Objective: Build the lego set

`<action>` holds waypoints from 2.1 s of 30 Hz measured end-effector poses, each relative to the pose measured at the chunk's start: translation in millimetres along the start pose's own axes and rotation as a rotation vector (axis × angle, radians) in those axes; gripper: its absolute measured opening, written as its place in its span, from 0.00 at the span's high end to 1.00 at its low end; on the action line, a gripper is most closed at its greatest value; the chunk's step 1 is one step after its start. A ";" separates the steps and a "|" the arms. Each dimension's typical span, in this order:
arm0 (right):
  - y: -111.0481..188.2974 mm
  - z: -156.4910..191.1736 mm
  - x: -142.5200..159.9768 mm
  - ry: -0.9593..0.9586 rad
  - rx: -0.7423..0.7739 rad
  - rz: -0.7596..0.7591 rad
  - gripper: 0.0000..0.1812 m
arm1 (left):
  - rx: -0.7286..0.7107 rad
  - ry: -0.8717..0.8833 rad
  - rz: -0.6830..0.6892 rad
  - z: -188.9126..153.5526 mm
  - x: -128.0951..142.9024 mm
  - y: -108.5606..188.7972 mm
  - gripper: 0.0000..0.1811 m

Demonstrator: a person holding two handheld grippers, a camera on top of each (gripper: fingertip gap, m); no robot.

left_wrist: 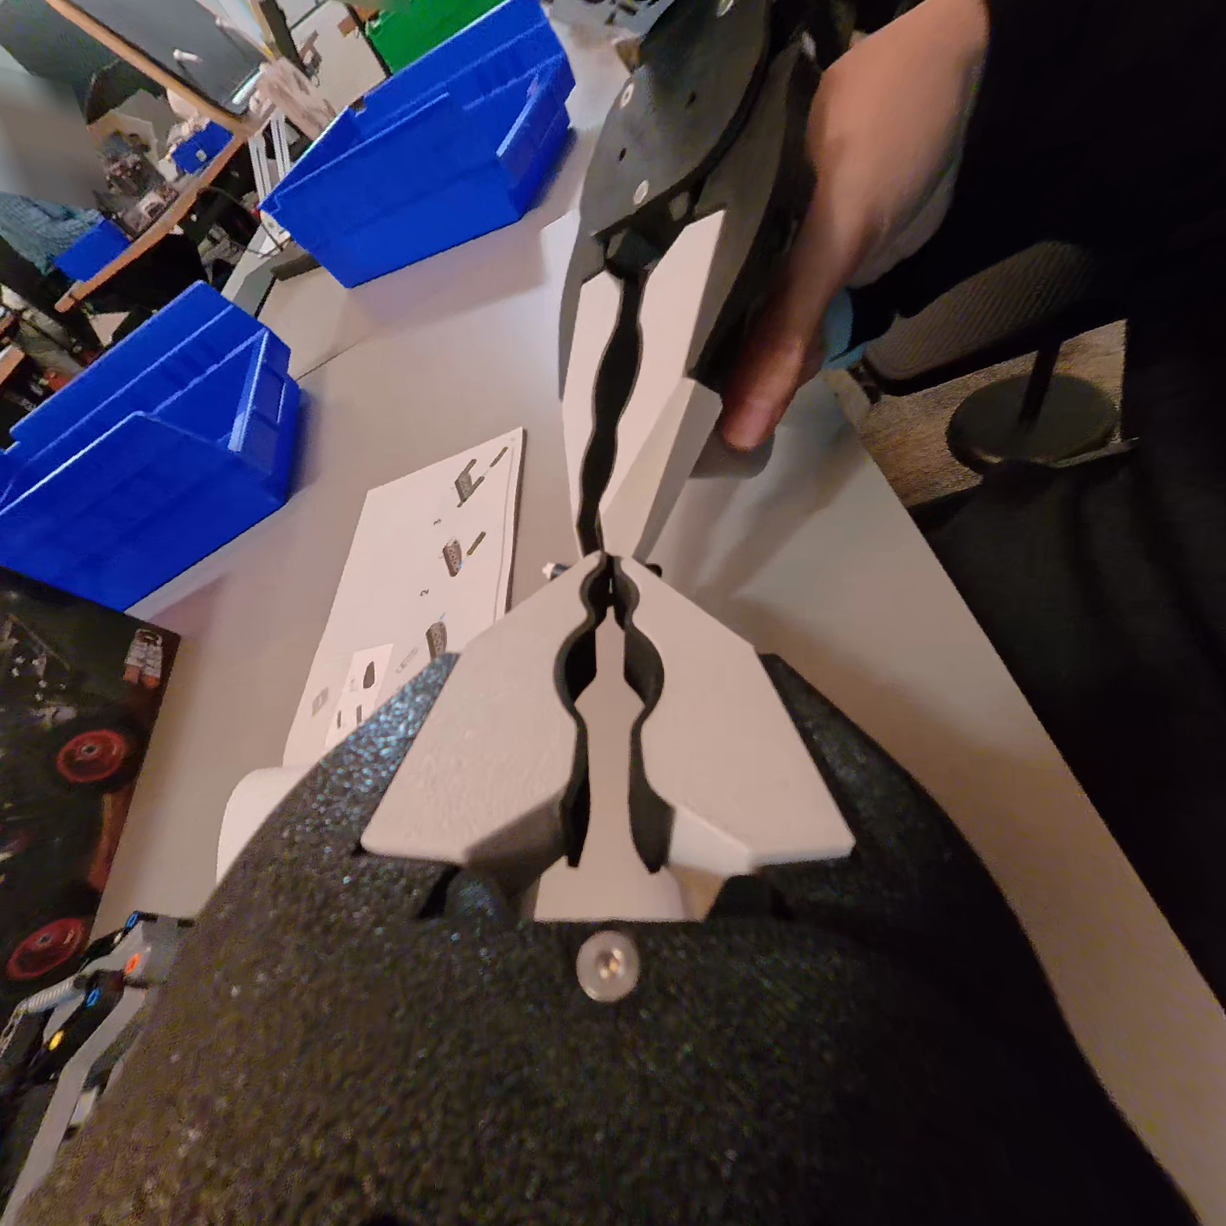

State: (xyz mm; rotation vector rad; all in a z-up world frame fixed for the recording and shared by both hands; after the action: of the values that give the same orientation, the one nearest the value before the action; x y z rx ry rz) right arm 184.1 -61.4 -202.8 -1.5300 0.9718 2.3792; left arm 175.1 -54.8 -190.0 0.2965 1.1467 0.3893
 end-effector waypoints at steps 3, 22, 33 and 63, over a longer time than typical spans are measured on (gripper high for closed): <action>1.7 -7.3 6.6 0.005 0.068 0.020 0.97 | -0.037 0.034 0.046 1.7 4.7 1.6 0.98; 10.3 31.0 -43.7 -0.586 -0.262 -0.426 0.97 | -0.733 -0.162 0.064 2.4 -20.7 30.4 0.87; -4.1 45.4 -46.5 -0.604 -0.311 -0.417 0.96 | -0.846 -0.237 0.203 0.1 -11.3 52.5 0.93; -20.1 45.6 -33.9 0.690 0.082 -0.345 0.99 | -0.246 1.223 -0.312 -17.7 17.1 59.6 0.95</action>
State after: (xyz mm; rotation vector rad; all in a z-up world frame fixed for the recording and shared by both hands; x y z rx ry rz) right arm 174.3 -11.7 -170.2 -2.3179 0.7951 1.5743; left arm 156.1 6.6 -185.8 -0.4181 2.2709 0.4295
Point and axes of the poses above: each gripper's, where its closed fingertips meet, y back along the fingers, x out of its underside, z = x × y across the jaws, the point moved 1 cm from there along y, back along the fingers, and after that the axes turned 2 degrees about x, right-handed, at the moved point
